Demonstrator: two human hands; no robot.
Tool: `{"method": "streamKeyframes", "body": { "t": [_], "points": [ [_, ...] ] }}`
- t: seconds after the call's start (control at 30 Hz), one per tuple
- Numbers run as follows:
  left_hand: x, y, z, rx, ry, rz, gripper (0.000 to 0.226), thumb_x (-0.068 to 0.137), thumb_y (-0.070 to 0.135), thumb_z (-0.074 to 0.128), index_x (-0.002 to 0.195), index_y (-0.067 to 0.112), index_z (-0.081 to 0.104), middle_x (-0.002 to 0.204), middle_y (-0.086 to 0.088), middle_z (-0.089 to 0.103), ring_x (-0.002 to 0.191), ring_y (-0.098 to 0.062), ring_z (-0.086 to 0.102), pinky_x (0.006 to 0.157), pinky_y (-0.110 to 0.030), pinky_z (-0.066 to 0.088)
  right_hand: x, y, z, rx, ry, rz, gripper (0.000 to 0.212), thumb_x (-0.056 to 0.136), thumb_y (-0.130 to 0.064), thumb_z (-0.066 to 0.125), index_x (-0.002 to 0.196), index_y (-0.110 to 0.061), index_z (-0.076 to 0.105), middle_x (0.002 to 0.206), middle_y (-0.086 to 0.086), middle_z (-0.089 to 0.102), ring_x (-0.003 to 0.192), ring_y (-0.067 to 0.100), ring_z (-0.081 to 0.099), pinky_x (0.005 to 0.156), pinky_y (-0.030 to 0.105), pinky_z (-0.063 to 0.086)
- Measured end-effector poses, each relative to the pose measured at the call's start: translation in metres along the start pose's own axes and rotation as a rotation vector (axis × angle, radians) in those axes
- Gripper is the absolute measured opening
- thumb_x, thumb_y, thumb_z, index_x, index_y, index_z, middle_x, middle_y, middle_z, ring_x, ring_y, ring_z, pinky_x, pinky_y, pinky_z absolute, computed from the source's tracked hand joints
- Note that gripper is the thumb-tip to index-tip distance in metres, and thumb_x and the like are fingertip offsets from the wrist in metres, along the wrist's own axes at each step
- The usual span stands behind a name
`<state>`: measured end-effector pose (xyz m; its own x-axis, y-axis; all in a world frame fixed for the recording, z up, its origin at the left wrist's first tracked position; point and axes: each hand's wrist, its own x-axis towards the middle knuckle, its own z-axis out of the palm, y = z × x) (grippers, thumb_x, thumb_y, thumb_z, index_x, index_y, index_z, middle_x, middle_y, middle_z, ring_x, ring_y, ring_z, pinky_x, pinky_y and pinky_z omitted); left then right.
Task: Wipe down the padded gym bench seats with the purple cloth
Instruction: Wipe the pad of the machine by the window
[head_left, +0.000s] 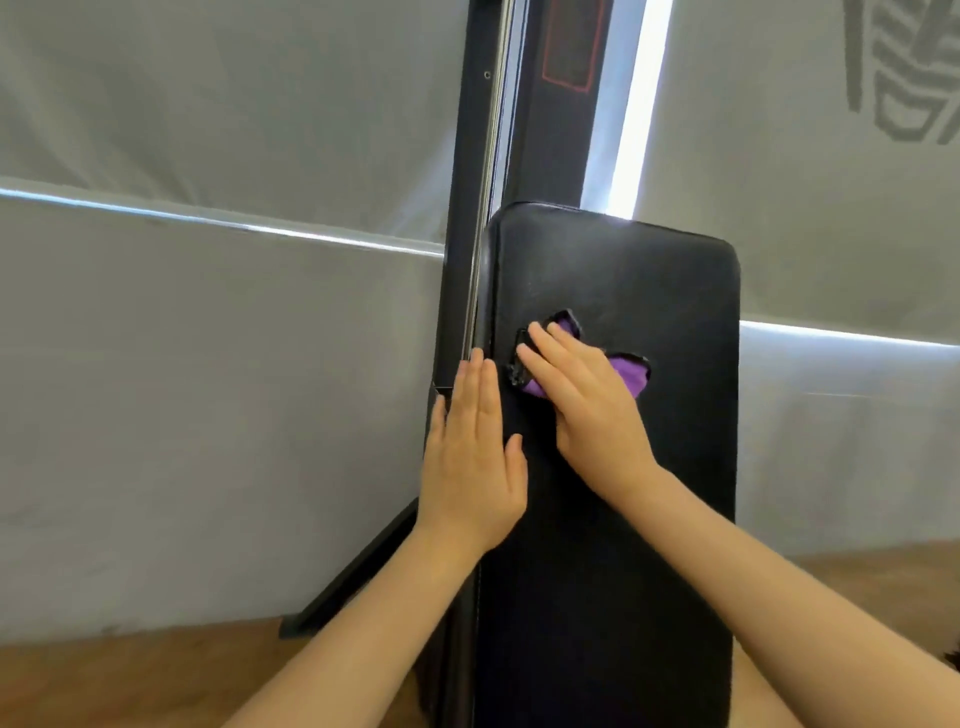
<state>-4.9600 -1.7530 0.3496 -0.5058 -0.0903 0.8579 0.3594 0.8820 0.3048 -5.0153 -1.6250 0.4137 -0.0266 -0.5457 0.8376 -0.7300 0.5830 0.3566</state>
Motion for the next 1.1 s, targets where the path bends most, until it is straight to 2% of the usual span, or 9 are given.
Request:
{"method": "streamKeyframes", "body": {
  "t": [0.1, 0.23, 0.37, 0.47, 0.53, 0.63, 0.7, 0.93, 1.1],
  "points": [
    [0.001, 0.006, -0.006, 0.032, -0.066, -0.054, 0.072, 0.089, 0.032, 0.025, 0.146, 0.026, -0.018, 0.157, -0.002, -0.007, 0.144, -0.008, -0.011, 0.115, -0.040, 0.000, 0.015, 0.011, -0.013, 0.082, 0.011, -0.025, 0.047, 0.082, 0.002, 0.039, 0.125, -0.003, 0.056, 0.134, 0.015, 0.052, 0.129, 0.027, 0.040, 0.110, 0.031, 0.024],
    [0.003, 0.018, -0.016, 0.139, -0.147, -0.123, 0.079, 0.088, 0.027, 0.032, 0.150, 0.012, -0.015, 0.157, -0.013, 0.005, 0.145, -0.020, 0.005, 0.112, -0.051, 0.013, 0.080, 0.030, -0.038, 0.159, 0.081, 0.168, 0.043, 0.088, 0.002, 0.045, 0.130, -0.004, 0.052, 0.138, 0.014, 0.049, 0.132, 0.027, 0.039, 0.109, 0.039, 0.030],
    [0.007, 0.026, -0.037, 0.266, -0.277, -0.173, 0.079, 0.089, 0.032, 0.031, 0.150, 0.005, -0.012, 0.154, -0.016, 0.014, 0.142, -0.024, 0.015, 0.108, -0.053, 0.026, 0.148, 0.029, -0.042, 0.205, -0.132, 0.381, 0.024, 0.092, -0.006, 0.048, 0.112, -0.007, 0.063, 0.116, 0.011, 0.062, 0.113, 0.029, 0.053, 0.098, 0.029, 0.035],
    [0.014, 0.034, -0.058, 0.277, -0.391, -0.182, 0.077, 0.088, 0.029, 0.033, 0.152, 0.007, -0.003, 0.156, -0.012, 0.017, 0.142, -0.023, 0.018, 0.109, -0.051, 0.025, 0.161, 0.029, -0.051, 0.135, -0.274, 0.258, 0.018, 0.086, -0.001, 0.057, 0.103, -0.002, 0.065, 0.104, 0.013, 0.066, 0.100, 0.031, 0.059, 0.089, 0.036, 0.042],
    [0.027, 0.041, -0.076, 0.244, -0.450, -0.240, 0.073, 0.088, 0.026, 0.033, 0.152, 0.009, 0.002, 0.157, -0.010, 0.011, 0.144, -0.021, 0.012, 0.112, -0.047, 0.021, 0.166, 0.040, -0.070, 0.158, -0.424, 0.137, 0.030, 0.089, -0.003, 0.054, 0.118, -0.004, 0.060, 0.119, 0.012, 0.061, 0.114, 0.027, 0.053, 0.098, 0.032, 0.036],
    [0.070, 0.054, -0.101, 0.175, -0.419, -0.348, 0.067, 0.099, 0.021, 0.033, 0.143, 0.021, -0.017, 0.153, 0.005, -0.019, 0.144, -0.009, -0.014, 0.120, -0.034, -0.002, 0.178, 0.053, -0.088, 0.241, -0.578, 0.014, 0.042, 0.092, -0.005, 0.049, 0.133, -0.013, 0.049, 0.138, 0.004, 0.049, 0.130, 0.018, 0.040, 0.109, 0.025, 0.023],
    [0.102, 0.064, -0.110, 0.159, -0.368, -0.365, 0.067, 0.101, 0.020, 0.035, 0.139, 0.024, -0.021, 0.149, 0.010, -0.025, 0.141, -0.004, -0.019, 0.115, -0.024, -0.014, 0.180, 0.056, -0.088, 0.311, -0.634, 0.024, 0.045, 0.092, -0.005, 0.050, 0.136, -0.015, 0.046, 0.142, 0.002, 0.045, 0.134, 0.016, 0.035, 0.111, 0.024, 0.019],
    [0.178, 0.093, -0.124, 0.184, -0.555, -0.271, 0.068, 0.100, 0.019, 0.039, 0.153, 0.014, -0.003, 0.159, 0.004, -0.010, 0.139, -0.001, -0.018, 0.113, -0.023, -0.014, 0.112, 0.131, -0.100, 0.329, -0.490, 0.476, 0.052, 0.080, 0.010, 0.059, 0.128, -0.012, 0.056, 0.132, 0.007, 0.056, 0.124, 0.026, 0.050, 0.105, 0.032, 0.030],
    [0.218, 0.112, -0.108, 0.386, -0.766, -0.197, 0.065, 0.102, 0.031, 0.031, 0.153, 0.014, -0.005, 0.161, 0.000, -0.009, 0.146, -0.015, -0.014, 0.115, -0.030, -0.009, 0.117, 0.169, -0.107, 0.391, -0.457, 0.630, 0.030, 0.090, -0.001, 0.054, 0.118, -0.006, 0.062, 0.121, 0.010, 0.062, 0.115, 0.026, 0.055, 0.099, 0.029, 0.038]
  ]
}}
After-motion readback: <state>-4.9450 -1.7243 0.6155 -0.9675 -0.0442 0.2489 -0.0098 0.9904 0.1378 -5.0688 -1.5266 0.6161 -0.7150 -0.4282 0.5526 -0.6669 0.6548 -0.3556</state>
